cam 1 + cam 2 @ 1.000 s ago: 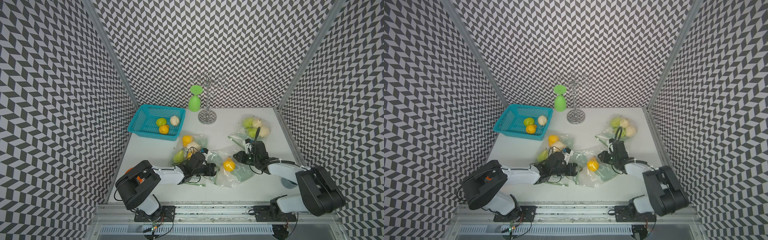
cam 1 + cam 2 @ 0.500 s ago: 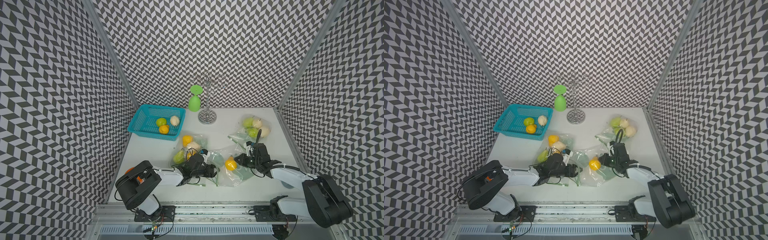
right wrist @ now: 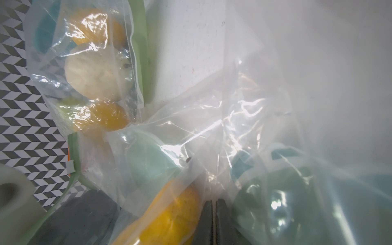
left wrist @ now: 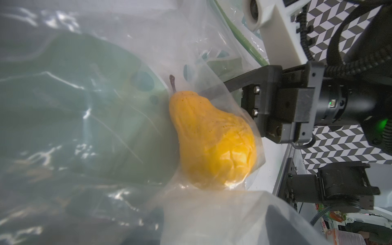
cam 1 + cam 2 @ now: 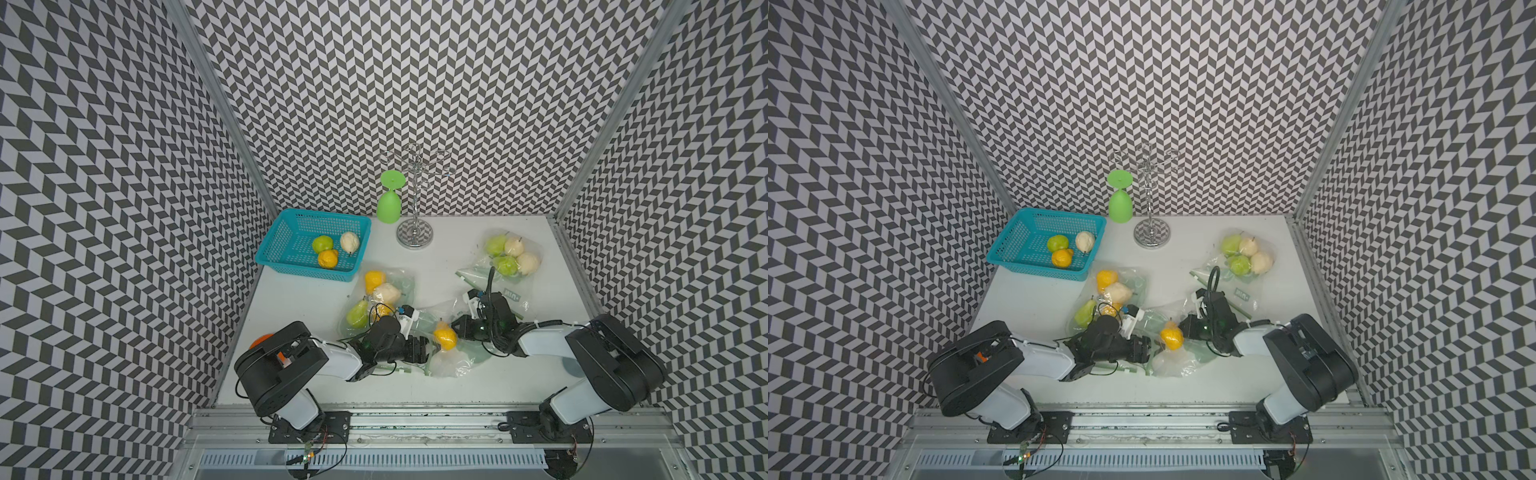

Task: Open the zip-top bag and take out the pear
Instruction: Pick up the pear from the zipper food storage bag.

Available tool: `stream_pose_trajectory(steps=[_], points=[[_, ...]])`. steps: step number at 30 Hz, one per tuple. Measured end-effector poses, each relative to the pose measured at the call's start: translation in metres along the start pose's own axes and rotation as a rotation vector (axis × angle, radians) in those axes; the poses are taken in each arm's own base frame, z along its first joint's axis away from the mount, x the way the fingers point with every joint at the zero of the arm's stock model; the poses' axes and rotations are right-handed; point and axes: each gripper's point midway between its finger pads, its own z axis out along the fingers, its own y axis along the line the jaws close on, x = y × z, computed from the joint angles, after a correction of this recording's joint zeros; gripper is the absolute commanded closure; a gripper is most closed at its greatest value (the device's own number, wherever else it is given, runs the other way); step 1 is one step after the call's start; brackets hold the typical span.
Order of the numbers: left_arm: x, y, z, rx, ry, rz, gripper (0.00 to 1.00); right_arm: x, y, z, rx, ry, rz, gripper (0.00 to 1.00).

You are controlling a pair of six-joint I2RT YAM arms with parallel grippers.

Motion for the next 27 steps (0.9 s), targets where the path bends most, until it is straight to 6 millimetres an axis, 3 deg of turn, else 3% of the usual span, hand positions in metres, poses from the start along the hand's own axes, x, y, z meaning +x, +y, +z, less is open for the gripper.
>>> stream_pose_trajectory(steps=[6, 11, 14, 19, 27], points=[[-0.014, -0.018, -0.007, 0.053, -0.055, 0.032, 0.21, -0.014, 0.003, -0.029, 0.021, -0.033, -0.008, 0.86], [-0.019, -0.024, -0.009, 0.071, -0.076, 0.045, 0.21, -0.045, 0.020, -0.063, 0.009, -0.139, -0.044, 0.85], [-0.018, -0.024, -0.009, 0.072, -0.075, 0.046, 0.21, -0.049, 0.030, -0.070, -0.016, -0.153, -0.062, 0.85], [-0.019, -0.025, -0.009, 0.074, -0.081, 0.048, 0.20, -0.037, 0.032, -0.061, -0.028, -0.100, -0.060, 0.88], [-0.016, -0.014, -0.007, 0.031, -0.076, 0.039, 0.19, 0.008, 0.019, -0.011, 0.006, 0.083, -0.047, 0.93]])
